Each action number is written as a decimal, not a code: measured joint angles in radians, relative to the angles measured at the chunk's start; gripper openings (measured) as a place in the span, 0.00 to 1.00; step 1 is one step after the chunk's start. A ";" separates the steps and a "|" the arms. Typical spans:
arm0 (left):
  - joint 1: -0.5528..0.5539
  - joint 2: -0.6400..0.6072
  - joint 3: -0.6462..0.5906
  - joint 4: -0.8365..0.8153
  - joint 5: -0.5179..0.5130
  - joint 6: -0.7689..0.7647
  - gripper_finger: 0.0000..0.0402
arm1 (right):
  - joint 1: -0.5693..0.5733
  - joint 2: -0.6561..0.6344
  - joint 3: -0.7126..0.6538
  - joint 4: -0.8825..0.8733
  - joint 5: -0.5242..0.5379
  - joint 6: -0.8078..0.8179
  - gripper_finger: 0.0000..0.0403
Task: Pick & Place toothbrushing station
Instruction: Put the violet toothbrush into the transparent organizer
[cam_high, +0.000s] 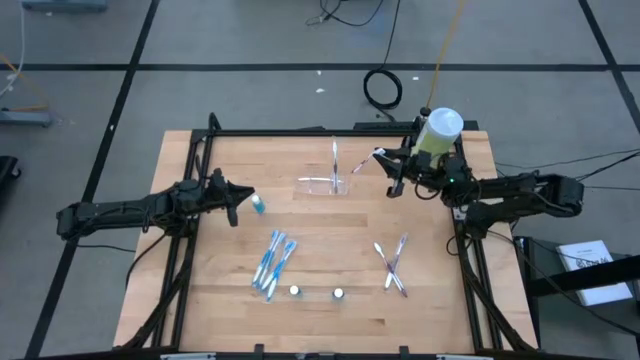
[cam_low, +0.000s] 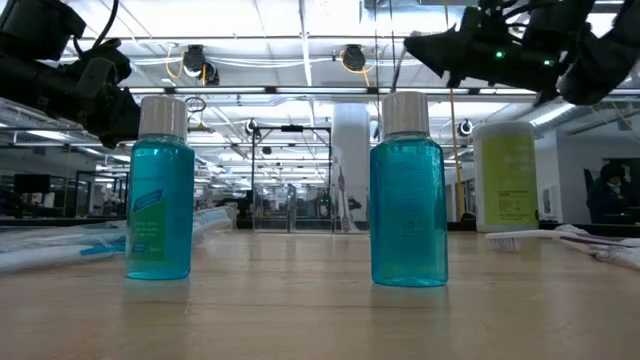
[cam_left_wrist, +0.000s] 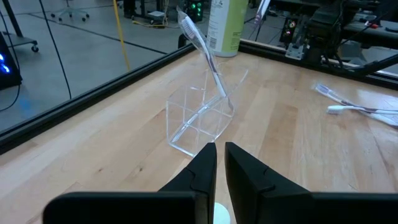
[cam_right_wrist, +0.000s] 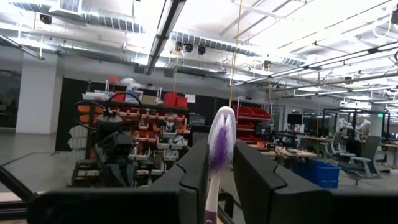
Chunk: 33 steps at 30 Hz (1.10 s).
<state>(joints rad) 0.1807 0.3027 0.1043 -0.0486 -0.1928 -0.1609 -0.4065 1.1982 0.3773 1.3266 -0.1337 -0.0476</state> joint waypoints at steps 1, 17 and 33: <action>0.000 0.000 0.000 0.000 0.000 0.000 0.09 | 0.000 0.020 0.013 0.000 0.000 0.003 0.14; 0.000 0.000 0.000 0.000 0.000 0.000 0.09 | -0.019 0.305 0.141 0.009 0.001 0.091 0.14; 0.000 0.000 0.000 0.000 0.000 0.000 0.09 | -0.072 0.322 0.140 -0.110 0.001 0.193 0.14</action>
<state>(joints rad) 0.1808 0.3028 0.1043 -0.0486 -0.1928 -0.1609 -0.4782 1.5204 0.5175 1.2163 -0.1326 0.1454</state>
